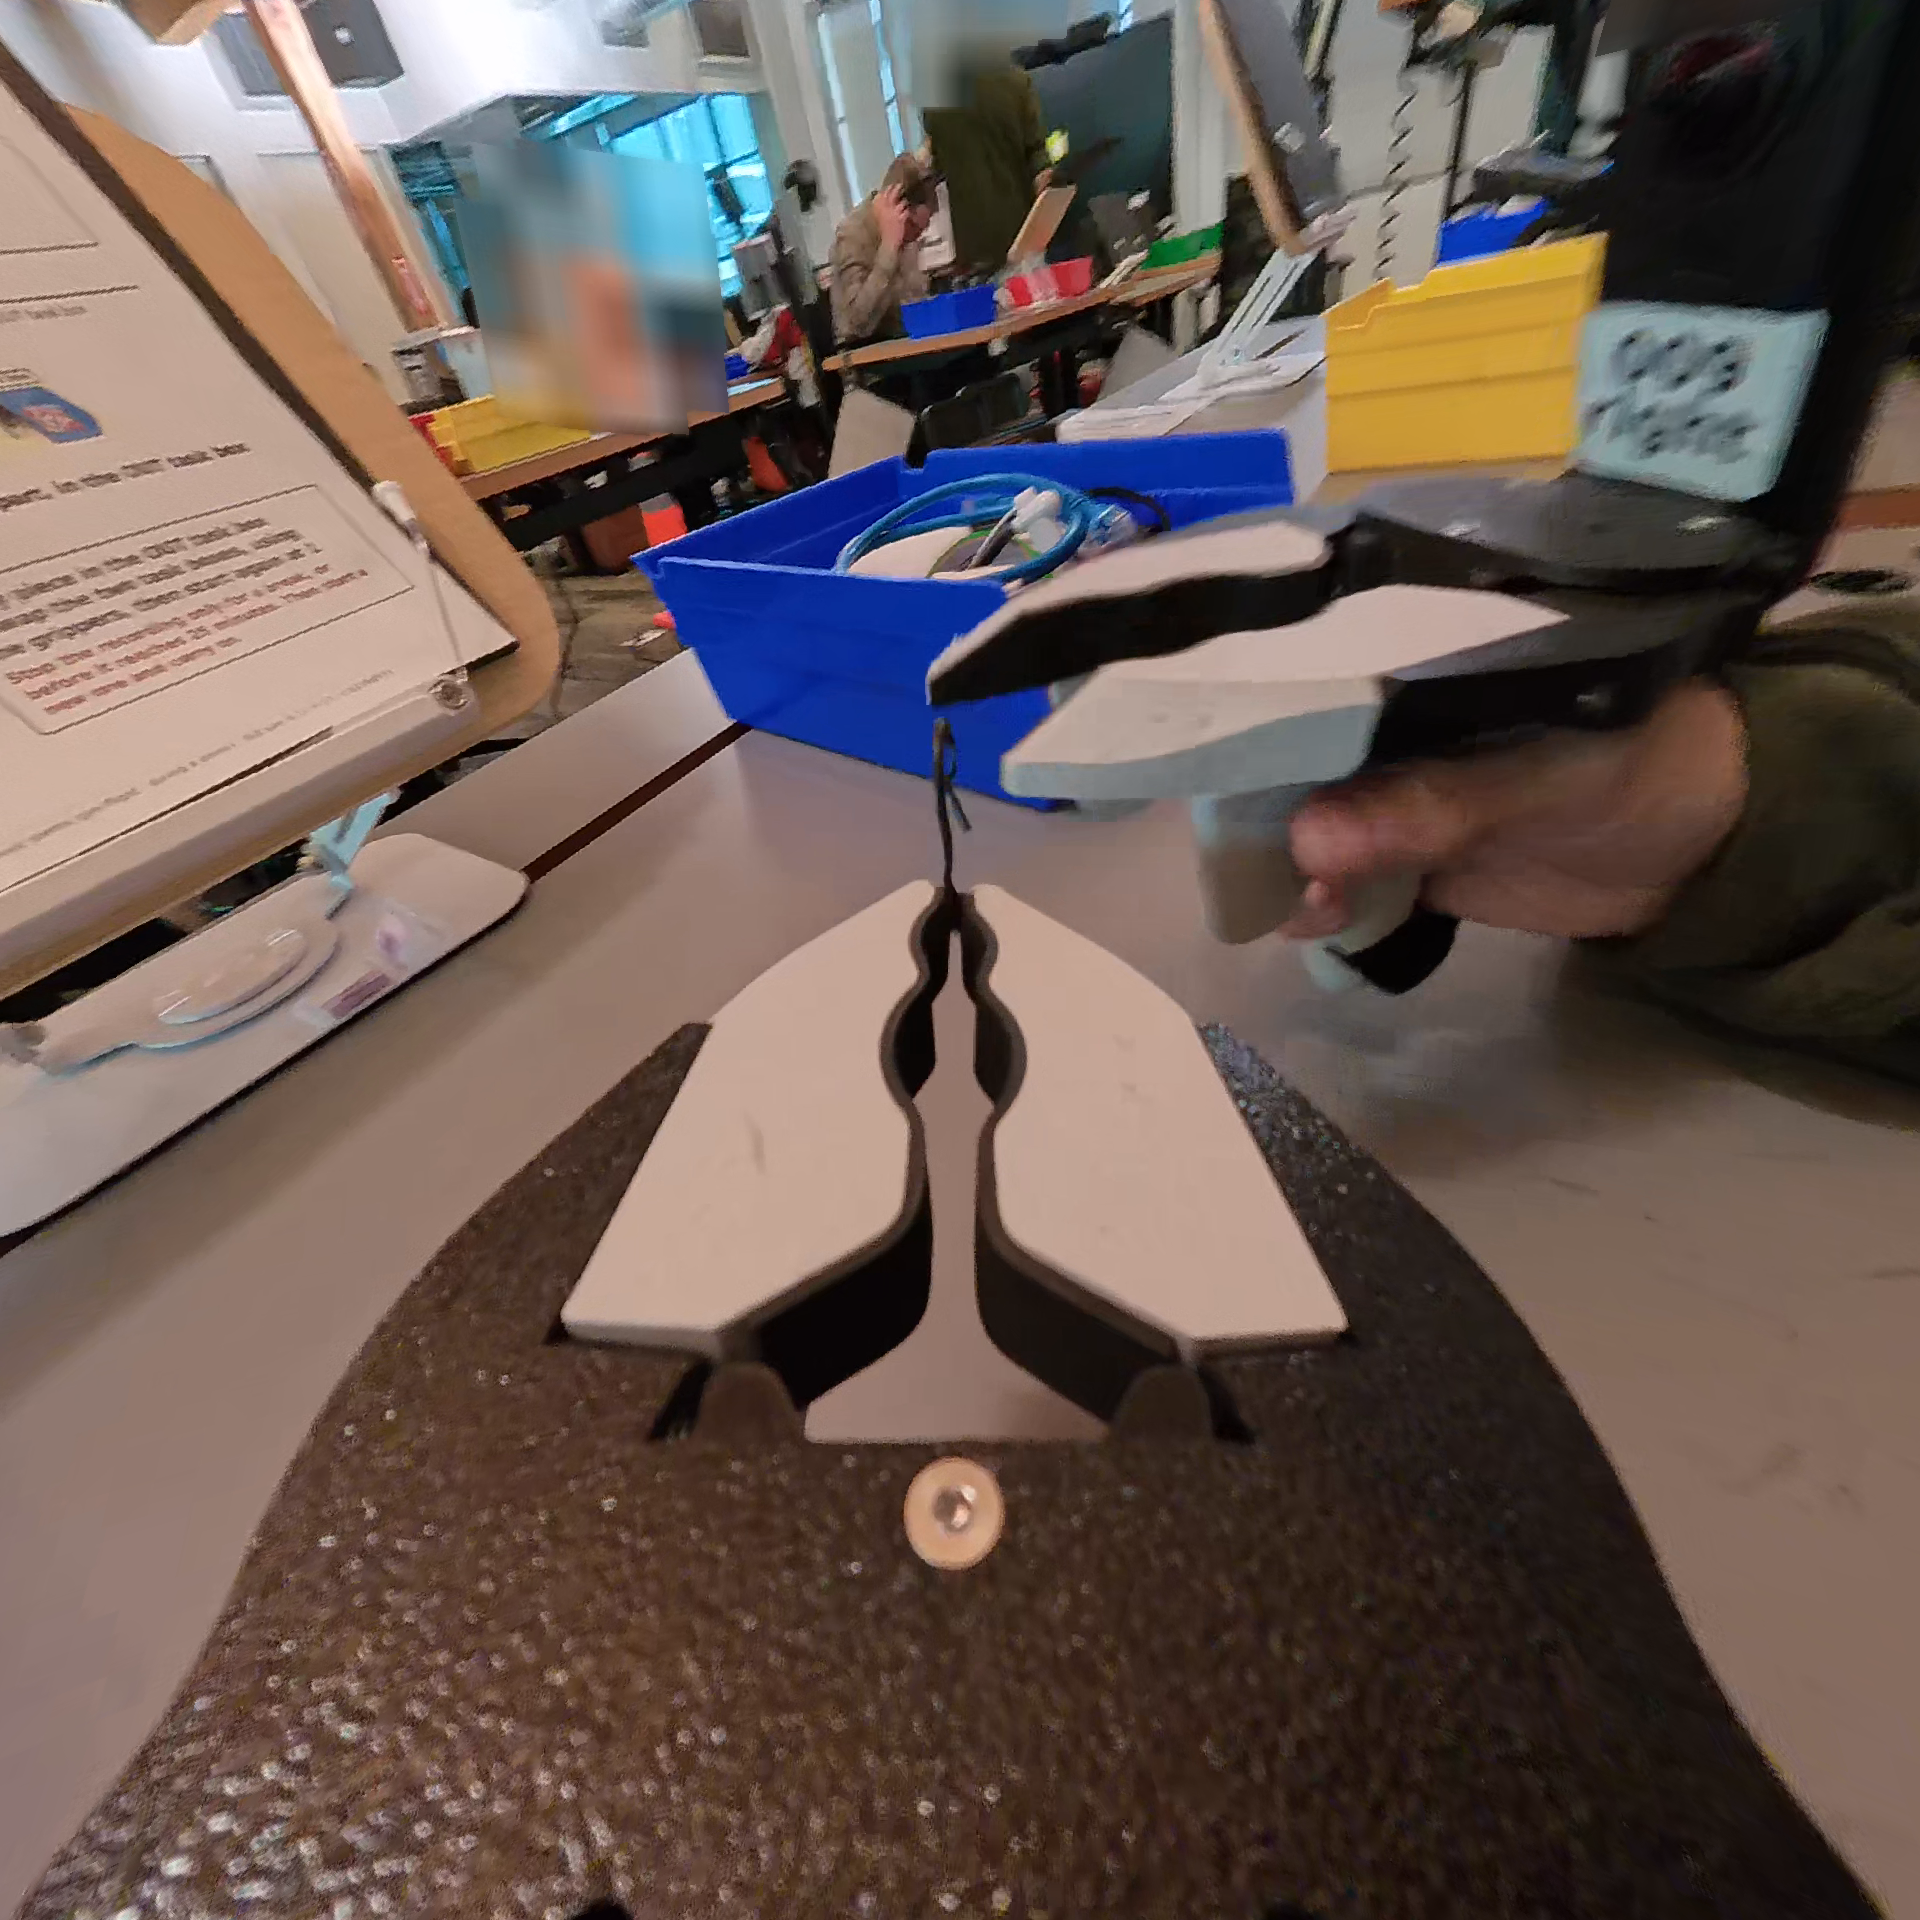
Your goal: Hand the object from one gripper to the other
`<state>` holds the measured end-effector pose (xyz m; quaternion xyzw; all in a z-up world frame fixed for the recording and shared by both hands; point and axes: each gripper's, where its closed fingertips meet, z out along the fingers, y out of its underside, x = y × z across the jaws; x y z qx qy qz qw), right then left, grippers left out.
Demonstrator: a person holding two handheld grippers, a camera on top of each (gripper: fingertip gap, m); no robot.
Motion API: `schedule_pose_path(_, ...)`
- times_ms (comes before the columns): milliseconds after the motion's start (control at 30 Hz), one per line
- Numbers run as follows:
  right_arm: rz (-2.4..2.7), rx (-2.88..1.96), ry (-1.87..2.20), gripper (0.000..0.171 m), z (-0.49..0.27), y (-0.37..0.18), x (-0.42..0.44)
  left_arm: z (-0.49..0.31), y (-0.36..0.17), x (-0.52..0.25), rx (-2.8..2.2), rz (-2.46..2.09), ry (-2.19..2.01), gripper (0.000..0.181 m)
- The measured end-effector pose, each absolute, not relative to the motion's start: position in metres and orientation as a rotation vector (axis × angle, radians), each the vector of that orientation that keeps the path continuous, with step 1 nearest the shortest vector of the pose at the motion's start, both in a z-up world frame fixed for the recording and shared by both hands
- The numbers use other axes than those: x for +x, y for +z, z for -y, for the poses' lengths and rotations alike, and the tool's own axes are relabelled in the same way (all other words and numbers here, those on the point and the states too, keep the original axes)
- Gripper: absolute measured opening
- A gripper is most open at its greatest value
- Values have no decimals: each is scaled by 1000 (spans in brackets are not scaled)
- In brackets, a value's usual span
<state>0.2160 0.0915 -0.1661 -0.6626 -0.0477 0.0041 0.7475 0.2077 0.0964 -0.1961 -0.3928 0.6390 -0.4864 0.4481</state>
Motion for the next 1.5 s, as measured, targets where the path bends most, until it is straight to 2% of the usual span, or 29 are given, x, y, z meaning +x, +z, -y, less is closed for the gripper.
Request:
schedule_pose_path(133, 308, -1518, -343, 30, -95, -176, 215, -113, -201, 210, -899, -1583, -901, 1)
schedule_pose_path(200, 329, -1502, -383, 37, -96, -174, 208, -119, -200, 210, -800, -1572, -688, 1)
schedule_pose_path(500, -275, -1430, 345, 41, -99, -169, 219, -128, -174, 207, -416, -1411, -26, 1)
schedule_pose_path(600, -352, -1407, 719, 39, -103, -175, 207, -119, -165, 206, -237, -1353, 107, 1)
schedule_pose_path(633, -364, -1370, 855, 41, -103, -172, 201, -116, -165, 206, -189, -1340, 137, 1)
schedule_pose_path(700, -387, -1298, 1069, 34, -101, -166, 195, -114, -167, 208, -159, -1335, 160, 1)
schedule_pose_path(767, -426, -1254, 1147, 35, -100, -165, 198, -116, -166, 209, -161, -1330, 168, 1)
schedule_pose_path(867, -465, -1233, 1176, 31, -98, -167, 205, -124, -162, 208, -154, -1315, 208, 1)
schedule_pose_path(1033, -459, -1227, 1177, 13, -97, -166, 206, -126, -168, 210, -117, -1341, 247, 1)
schedule_pose_path(1367, -451, -1299, 1110, 2, -99, -174, 208, -121, -173, 212, -81, -1364, 271, 2)
schedule_pose_path(1400, -445, -1308, 1100, 1, -99, -175, 207, -122, -175, 213, -92, -1375, 262, 4)
schedule_pose_path(1500, -407, -1341, 1055, 0, -99, -176, 206, -127, -179, 214, -219, -1398, 136, 31)
